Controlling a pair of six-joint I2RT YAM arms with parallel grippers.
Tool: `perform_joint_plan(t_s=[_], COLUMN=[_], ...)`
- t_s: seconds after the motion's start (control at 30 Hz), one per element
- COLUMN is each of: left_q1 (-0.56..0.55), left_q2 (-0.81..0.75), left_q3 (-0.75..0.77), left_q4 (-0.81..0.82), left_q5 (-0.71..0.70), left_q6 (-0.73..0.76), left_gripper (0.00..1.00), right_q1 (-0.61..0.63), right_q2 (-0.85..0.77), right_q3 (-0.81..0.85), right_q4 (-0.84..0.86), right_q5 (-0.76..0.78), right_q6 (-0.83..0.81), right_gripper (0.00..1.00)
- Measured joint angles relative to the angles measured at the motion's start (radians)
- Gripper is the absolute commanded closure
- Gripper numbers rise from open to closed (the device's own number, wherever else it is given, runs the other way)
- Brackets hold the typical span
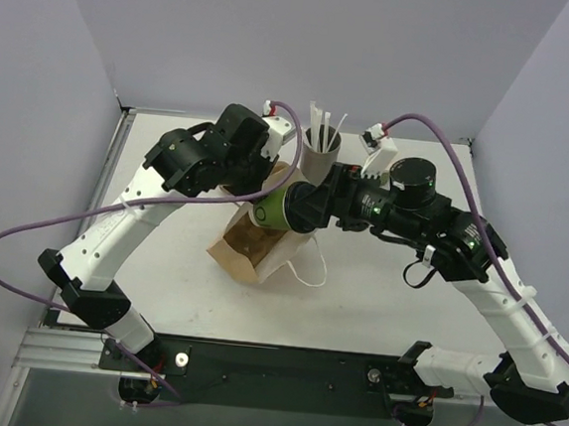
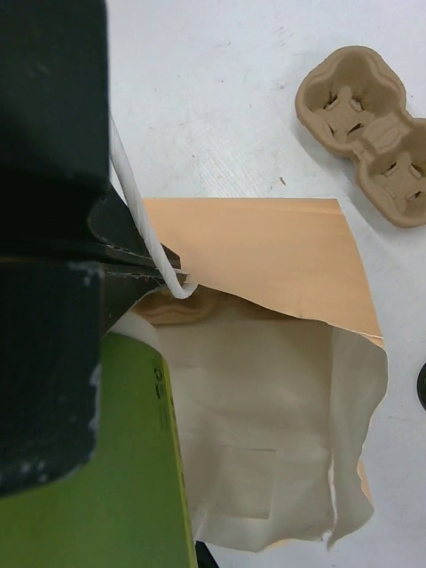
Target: Pack the takeout coffee
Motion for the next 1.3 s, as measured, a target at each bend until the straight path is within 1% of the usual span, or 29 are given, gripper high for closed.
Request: perform_joint_plan(t_s=[0.17, 0.27, 0.4, 0.5, 0.6, 0.73, 0.87, 0.93, 0.97, 1.13, 1.3], left_q1=[-0.025, -0.035, -0.048, -0.066, -0.085, -0.111, -0.146, -0.173, -0.198, -0.276, -0.276], left_q2=[0.012, 0.013, 0.011, 0.0, -0.003, -0.034, -0.118, -0.157, -0.177, -0.215, -0.222], left_q3=[0.015, 0.024, 0.014, -0.031, -0.076, -0.167, -0.312, -0.365, -0.386, -0.394, -0.374], left_q4=[-0.013, -0.01, 0.006, 0.048, 0.076, 0.155, 0.261, 0.296, 0.315, 0.343, 0.373], left_q5=[-0.021, -0.019, 0.002, 0.025, 0.037, 0.048, 0.011, -0.033, -0.085, -0.262, -0.415], left_q6=[-0.026, -0.043, -0.072, -0.094, -0.106, -0.144, -0.209, -0.24, -0.262, -0.294, -0.234], left_gripper=[1.0, 1.0, 1.0, 1.0, 1.0, 1.0, 1.0, 1.0, 1.0, 1.0, 1.0], right_q1=[0.05, 0.076, 0.09, 0.093, 0.103, 0.119, 0.123, 0.122, 0.118, 0.108, 0.103], right_q2=[0.018, 0.016, 0.011, 0.006, -0.007, -0.03, -0.015, 0.01, 0.029, 0.105, 0.167], right_q3=[-0.062, -0.16, -0.338, -0.44, -0.5, -0.56, -0.565, -0.551, -0.538, -0.454, -0.357], right_q4=[0.015, 0.071, 0.162, 0.212, 0.269, 0.328, 0.333, 0.329, 0.327, 0.326, 0.344], right_q5=[0.052, 0.082, 0.124, 0.147, 0.182, 0.251, 0.32, 0.35, 0.36, 0.369, 0.369], right_q6=[-0.045, -0.071, -0.087, -0.101, -0.124, -0.126, -0.093, -0.066, -0.049, -0.01, 0.033], right_gripper=[0.42, 0.42, 0.42, 0.42, 0.42, 0.42, 0.42, 0.42, 0.42, 0.42, 0.43])
